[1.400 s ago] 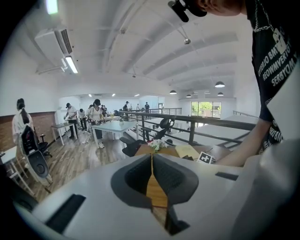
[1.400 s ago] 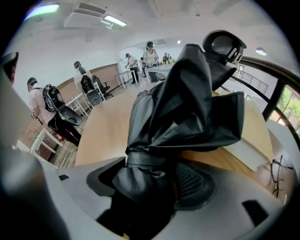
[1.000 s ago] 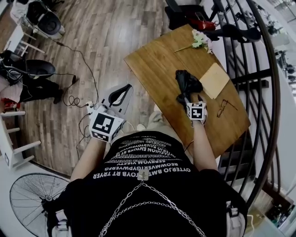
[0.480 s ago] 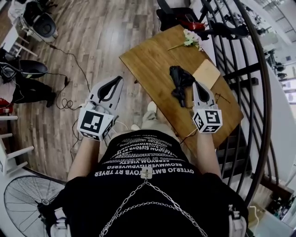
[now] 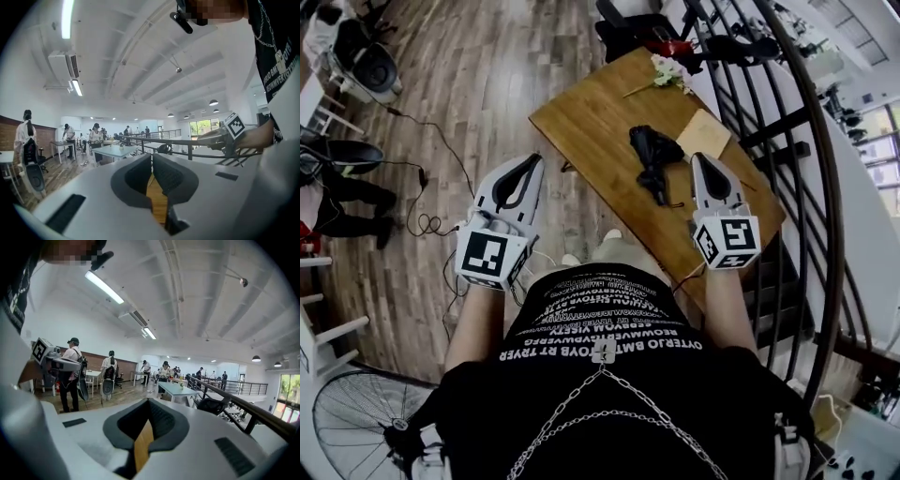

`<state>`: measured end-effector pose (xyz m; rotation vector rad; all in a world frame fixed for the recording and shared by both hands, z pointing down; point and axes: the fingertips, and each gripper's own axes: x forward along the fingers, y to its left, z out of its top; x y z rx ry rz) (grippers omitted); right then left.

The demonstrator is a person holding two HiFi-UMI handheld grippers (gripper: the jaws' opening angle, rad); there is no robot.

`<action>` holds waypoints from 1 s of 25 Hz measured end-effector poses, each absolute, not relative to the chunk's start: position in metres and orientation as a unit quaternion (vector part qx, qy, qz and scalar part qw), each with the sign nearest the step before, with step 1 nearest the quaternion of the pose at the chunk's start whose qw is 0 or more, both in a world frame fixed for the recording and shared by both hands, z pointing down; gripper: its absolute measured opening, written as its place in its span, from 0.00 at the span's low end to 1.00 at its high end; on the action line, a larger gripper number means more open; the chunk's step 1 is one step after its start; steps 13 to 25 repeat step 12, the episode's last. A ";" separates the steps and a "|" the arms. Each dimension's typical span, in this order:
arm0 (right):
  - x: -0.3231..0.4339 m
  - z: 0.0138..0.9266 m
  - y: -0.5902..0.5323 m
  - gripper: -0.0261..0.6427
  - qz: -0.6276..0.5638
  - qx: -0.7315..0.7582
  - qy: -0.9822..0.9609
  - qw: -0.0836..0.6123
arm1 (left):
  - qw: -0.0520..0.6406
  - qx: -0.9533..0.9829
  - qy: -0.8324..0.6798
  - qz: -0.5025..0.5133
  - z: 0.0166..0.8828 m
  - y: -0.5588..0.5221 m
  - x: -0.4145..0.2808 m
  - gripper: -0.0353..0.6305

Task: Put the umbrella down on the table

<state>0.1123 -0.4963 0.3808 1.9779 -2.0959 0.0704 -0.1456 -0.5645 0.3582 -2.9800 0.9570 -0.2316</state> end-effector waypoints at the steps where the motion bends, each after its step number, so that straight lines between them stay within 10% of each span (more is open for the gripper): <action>1: 0.114 0.381 -0.496 0.06 0.019 0.680 -0.719 0.145 | 0.001 -0.948 0.308 -0.075 0.359 -0.565 -0.143 0.10; 25: 0.145 0.377 -0.477 0.06 0.009 0.670 -0.729 0.141 | -0.008 -0.947 0.309 -0.083 0.363 -0.548 -0.097 0.10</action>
